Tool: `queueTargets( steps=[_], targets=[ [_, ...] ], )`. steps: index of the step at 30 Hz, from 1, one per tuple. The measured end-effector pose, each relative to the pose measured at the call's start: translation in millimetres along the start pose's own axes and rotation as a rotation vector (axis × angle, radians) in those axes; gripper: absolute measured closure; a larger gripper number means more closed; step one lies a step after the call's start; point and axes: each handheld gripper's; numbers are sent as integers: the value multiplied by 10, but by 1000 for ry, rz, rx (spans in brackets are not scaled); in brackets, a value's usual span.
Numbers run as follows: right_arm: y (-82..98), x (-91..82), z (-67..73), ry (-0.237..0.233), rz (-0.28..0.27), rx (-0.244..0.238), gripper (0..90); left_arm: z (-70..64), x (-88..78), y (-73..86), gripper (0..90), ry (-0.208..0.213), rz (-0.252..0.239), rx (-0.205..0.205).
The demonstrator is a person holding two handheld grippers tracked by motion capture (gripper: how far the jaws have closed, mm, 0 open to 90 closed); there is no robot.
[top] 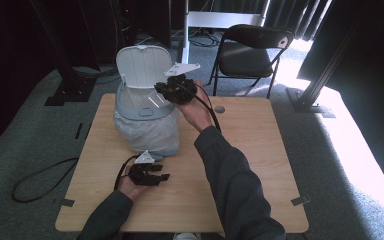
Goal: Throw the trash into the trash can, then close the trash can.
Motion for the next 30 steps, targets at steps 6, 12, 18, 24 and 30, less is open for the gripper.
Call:
queueTargets(
  steps=[6,12,18,24,30],
  targets=[
    [-8,-61,-45,18,-8,0,785,0,0,-2,447,0,1,3],
    [-3,-86,-89,38,-10,2,763,-2,2,-2,447,-1,1,3],
    [37,-27,-189,77,-9,26,737,-2,-10,10,447,1,0,0],
    [89,53,-261,95,6,38,721,-6,-11,12,447,-2,-1,-1],
    [93,99,-293,123,8,41,739,-12,-12,13,447,-7,2,4]
  ],
)
Point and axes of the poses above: each handheld gripper's, and its own axes: x roughly forward along the jaws, y roughly out of its underside, z roughly to its left, and after that the axes turned 7 degrees about y, right-handed
